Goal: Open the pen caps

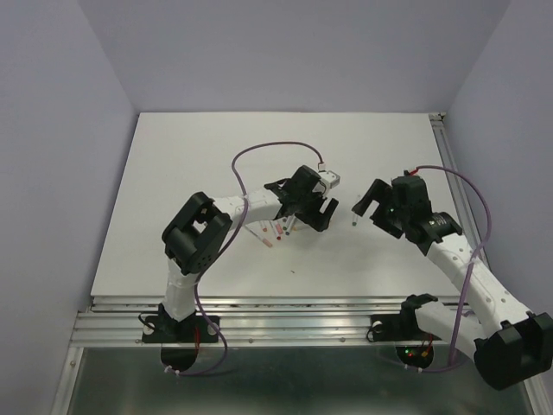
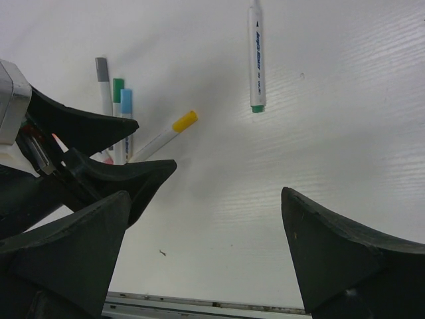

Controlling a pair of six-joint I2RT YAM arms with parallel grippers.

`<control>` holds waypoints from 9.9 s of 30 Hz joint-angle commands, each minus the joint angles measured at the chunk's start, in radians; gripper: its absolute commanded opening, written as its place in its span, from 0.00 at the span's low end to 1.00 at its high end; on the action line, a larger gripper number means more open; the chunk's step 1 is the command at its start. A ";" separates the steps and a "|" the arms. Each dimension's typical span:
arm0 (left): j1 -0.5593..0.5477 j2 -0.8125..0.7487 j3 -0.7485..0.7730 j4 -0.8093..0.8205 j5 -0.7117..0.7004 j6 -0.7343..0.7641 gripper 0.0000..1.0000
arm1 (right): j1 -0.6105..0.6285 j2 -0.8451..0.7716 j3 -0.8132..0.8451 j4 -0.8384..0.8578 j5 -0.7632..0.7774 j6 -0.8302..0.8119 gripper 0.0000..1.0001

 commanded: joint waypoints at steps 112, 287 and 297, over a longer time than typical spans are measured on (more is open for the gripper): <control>-0.232 -0.637 -0.454 0.449 -0.283 -0.564 0.28 | 0.168 0.029 -0.062 0.643 -0.412 0.024 0.01; -0.177 -1.367 -0.784 -0.550 -0.870 -1.162 0.99 | 0.586 1.404 1.234 0.342 -0.287 -0.462 0.74; -0.175 -1.353 -0.747 -0.525 -0.850 -1.117 0.99 | 0.584 1.158 1.134 0.327 -0.128 -0.487 1.00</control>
